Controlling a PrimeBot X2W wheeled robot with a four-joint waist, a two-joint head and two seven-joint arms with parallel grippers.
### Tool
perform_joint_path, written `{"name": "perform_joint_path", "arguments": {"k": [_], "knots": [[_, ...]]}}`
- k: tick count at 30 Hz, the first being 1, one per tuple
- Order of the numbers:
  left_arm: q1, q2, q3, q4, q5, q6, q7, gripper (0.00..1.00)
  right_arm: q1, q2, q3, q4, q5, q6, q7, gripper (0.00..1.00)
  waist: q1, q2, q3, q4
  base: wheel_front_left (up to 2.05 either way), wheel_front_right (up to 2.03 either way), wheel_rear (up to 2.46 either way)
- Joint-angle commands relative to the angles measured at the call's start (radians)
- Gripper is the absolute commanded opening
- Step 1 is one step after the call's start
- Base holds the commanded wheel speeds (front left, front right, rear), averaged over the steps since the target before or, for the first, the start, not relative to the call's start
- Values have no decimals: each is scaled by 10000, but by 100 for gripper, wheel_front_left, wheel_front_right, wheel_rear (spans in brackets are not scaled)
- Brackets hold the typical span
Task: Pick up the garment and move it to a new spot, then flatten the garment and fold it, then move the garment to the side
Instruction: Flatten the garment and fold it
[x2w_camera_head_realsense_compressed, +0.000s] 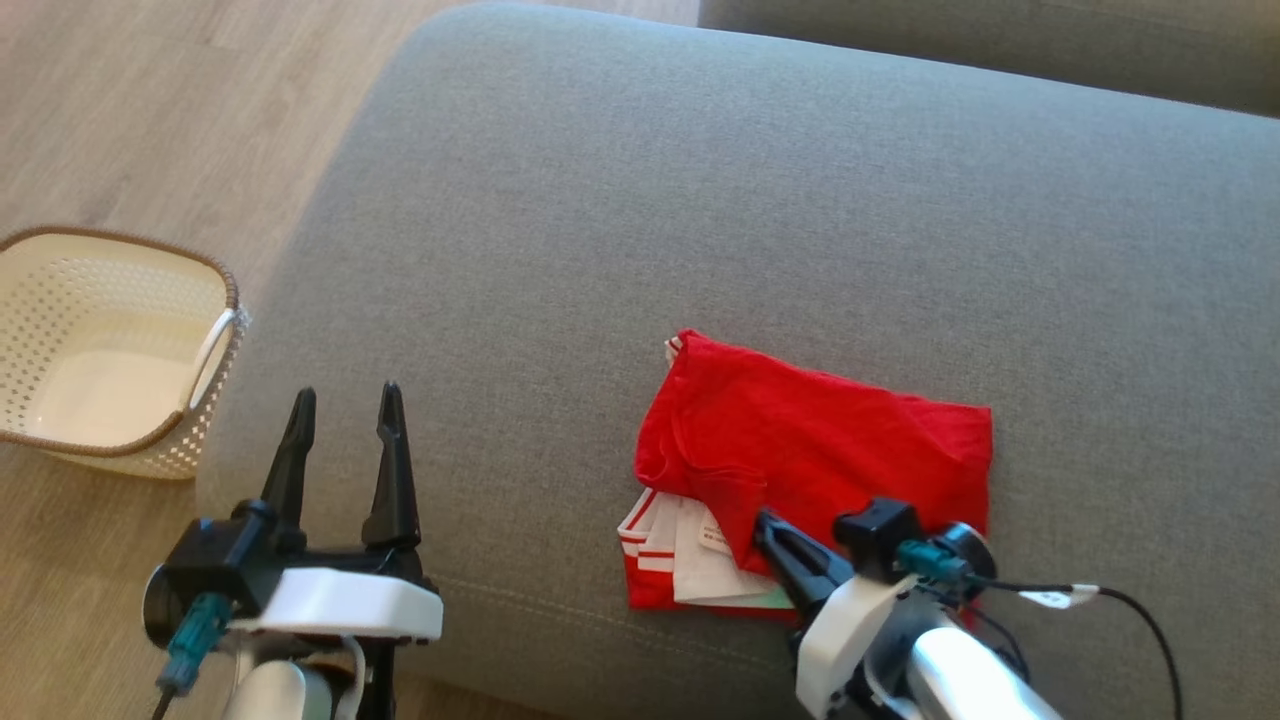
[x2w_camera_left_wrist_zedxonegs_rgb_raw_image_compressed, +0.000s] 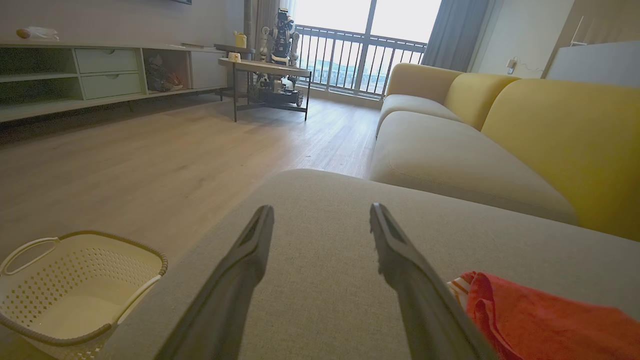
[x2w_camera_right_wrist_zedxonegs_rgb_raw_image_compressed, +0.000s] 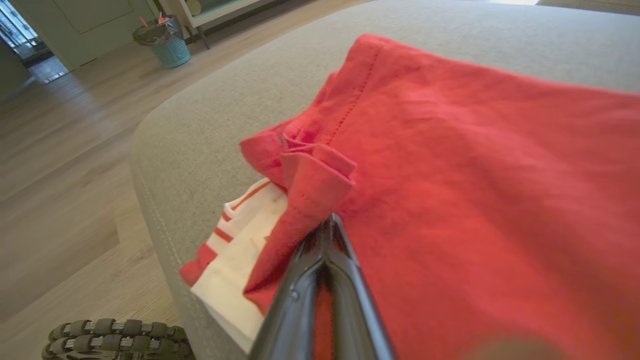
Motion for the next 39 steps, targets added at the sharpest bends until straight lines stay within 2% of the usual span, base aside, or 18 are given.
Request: {"name": "perform_joint_path", "arguments": {"k": [1, 10, 18, 22, 27, 34, 39], "knots": [[-410, 10, 260, -386, 78, 107, -122, 100, -397, 64, 502, -216, 135, -2, -191, 0, -1, 0, -44, 59, 0, 0, 0], [-307, 10, 298, -370, 100, 100, -122, 100, -413, 64, 1505, -112, 572, -2, -304, 0, -1, 0, -135, 243, 0, 0, 0], [-206, 10, 449, -364, 136, 124, -122, 100, -616, 64, 1459, 96, 997, -2, -336, 0, -1, 0, -305, 29, 0, 0, 0], [-199, 10, 562, -434, 156, 103, -122, 100, -682, 55, 840, -404, 1098, -2, -366, 0, -1, 0, -491, -384, 0, 0, 0], [-150, 10, 707, -476, 203, 53, -122, 100, -511, -168, -417, -1407, 884, -2, -378, 0, -1, 0, -798, -1082, 0, 0, 0], [-115, 10, 807, -493, 146, 34, -122, 100, 110, -555, -2307, -3237, 14, -2, 119, 0, -1, 0, -1072, -2108, 0, 0, 0], [-92, 10, 836, -451, 23, 87, -122, 100, 748, -609, -3225, -4487, -500, -2, 470, 0, -1, 0, -1160, -2696, 0, 0, 0]]}}
